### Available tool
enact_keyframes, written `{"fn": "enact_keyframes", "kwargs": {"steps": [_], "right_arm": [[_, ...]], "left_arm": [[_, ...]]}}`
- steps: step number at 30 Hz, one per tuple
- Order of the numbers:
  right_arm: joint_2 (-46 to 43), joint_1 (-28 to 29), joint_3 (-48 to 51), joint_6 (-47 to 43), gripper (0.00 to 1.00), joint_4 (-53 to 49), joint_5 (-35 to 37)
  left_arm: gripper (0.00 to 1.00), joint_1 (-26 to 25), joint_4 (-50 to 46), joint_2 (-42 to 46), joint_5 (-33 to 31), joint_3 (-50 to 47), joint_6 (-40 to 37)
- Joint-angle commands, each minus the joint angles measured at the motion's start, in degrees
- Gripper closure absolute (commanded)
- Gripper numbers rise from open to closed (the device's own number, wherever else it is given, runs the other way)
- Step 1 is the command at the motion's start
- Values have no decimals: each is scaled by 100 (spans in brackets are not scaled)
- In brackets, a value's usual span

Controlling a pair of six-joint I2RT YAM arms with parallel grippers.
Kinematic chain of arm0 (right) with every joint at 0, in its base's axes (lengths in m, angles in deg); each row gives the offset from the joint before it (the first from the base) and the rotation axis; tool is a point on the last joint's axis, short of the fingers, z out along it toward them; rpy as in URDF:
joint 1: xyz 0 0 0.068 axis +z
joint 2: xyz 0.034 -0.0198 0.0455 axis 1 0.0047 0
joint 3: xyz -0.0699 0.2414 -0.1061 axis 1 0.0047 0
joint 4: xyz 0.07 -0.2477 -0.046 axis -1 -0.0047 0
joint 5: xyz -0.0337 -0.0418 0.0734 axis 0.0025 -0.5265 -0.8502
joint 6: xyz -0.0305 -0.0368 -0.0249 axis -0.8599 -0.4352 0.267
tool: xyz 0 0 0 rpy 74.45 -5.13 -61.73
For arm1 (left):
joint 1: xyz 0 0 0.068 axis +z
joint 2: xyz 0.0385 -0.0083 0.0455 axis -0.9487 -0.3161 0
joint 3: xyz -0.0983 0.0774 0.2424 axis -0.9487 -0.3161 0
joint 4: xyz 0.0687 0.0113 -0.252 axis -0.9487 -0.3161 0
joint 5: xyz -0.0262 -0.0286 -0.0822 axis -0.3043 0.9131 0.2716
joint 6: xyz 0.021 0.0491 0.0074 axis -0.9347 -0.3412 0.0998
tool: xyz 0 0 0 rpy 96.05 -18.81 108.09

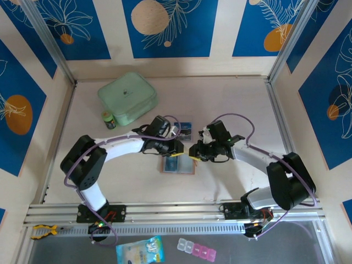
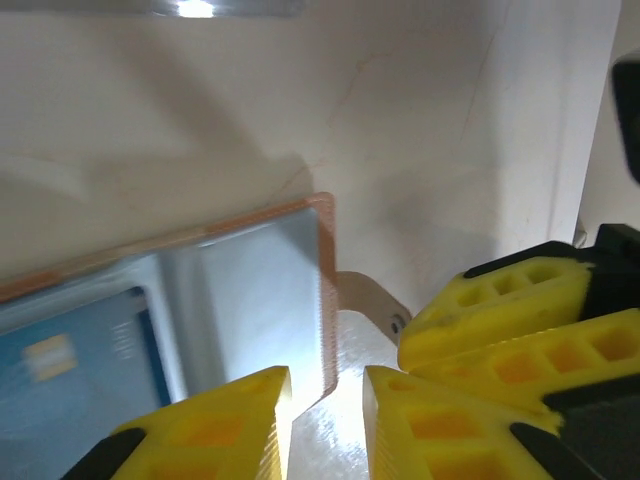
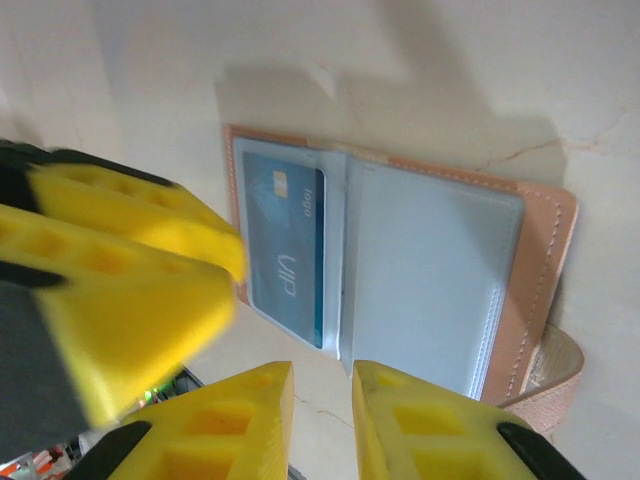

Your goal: Take the credit cards out of the card holder

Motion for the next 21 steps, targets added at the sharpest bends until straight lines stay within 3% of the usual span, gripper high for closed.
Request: {"fn": "enact_keyframes", "kwargs": {"steps": [1, 8, 21], "right_arm": [[246, 158, -251, 43, 77, -22, -152], [790, 458, -624, 79, 77, -22, -133], [1366, 759, -1039, 79, 76, -167, -71]], "left_arm": [[76, 186, -417, 244, -173, -283, -311], [78, 442, -680, 505, -450, -763, -534], [78, 510, -389, 474, -270, -1164, -408]]}}
